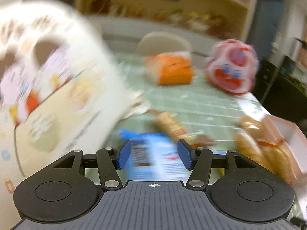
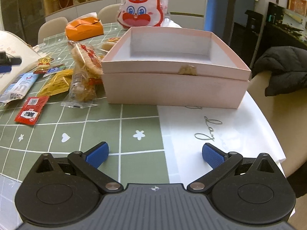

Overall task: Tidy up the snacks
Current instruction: 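Grasp the blue seaweed snack bag with the left tool and lift it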

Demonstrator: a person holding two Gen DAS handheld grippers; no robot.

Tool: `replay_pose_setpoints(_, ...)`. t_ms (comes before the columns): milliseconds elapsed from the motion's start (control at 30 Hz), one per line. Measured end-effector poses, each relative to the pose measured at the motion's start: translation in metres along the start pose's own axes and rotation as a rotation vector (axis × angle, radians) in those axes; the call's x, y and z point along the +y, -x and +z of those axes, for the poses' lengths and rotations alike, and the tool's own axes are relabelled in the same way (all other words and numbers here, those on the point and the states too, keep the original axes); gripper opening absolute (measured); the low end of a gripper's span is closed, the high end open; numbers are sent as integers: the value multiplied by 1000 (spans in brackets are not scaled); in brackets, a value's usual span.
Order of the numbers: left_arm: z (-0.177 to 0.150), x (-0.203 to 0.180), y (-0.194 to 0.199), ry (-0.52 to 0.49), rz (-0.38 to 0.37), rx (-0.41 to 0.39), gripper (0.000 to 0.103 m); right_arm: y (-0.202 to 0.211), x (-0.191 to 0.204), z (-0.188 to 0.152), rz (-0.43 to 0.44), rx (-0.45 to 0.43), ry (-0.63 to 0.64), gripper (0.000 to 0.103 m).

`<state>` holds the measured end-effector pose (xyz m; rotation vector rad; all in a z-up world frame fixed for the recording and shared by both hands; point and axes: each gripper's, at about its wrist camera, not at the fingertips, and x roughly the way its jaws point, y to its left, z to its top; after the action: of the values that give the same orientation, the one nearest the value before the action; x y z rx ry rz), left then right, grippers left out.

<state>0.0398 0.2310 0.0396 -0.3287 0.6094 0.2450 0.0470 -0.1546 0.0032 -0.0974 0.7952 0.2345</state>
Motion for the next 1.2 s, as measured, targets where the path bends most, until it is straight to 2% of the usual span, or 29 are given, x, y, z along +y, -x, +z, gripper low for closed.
replay_pose_setpoints(100,-2,28,-18,97,-28,79,60,1,3,-2,3,-19,4,103)
replay_pose_setpoints(200,-3,34,-30,126,-81,100,60,1,6,-2,4,-19,4,103)
replay_pose_setpoints(433,-13,2,-30,-43,-153,113,63,1,9,2,23,7,25,101)
replay_pose_setpoints(500,-14,-4,-26,-79,-170,114,59,6,18,10,61,6,59,98)
replay_pose_setpoints(567,-15,-7,-20,-95,-198,111,49,18,33,22,106,-49,90,98)
replay_pose_setpoints(600,-15,-8,-16,-95,-232,117,49,24,42,28,134,-77,110,98)
replay_pose_setpoints(667,-15,-9,-10,-87,-298,133,39,37,61,43,188,-133,144,98)
replay_pose_setpoints(700,-15,-9,-7,-82,-345,148,38,40,71,50,213,-150,157,98)
replay_pose_setpoints(767,-17,-10,-5,-65,-458,196,37,38,88,61,255,-140,175,98)
replay_pose_setpoints(800,-18,-10,-4,-55,-491,211,37,34,95,64,272,-128,179,98)
replay_pose_setpoints(867,-19,-11,-3,-39,-514,213,36,25,107,63,290,-111,186,98)
replay_pose_setpoints(933,-18,-9,0,-32,-531,201,36,14,119,55,270,-95,207,98)
replay_pose_setpoints(1033,-15,-8,9,-4,-627,164,36,1,130,42,248,-63,241,98)
replay_pose_setpoints(1100,-16,-13,16,-13,-678,137,36,-3,130,35,270,-41,242,98)
replay_pose_setpoints(1200,-21,-26,17,-66,-723,140,36,-5,128,34,292,-33,235,98)
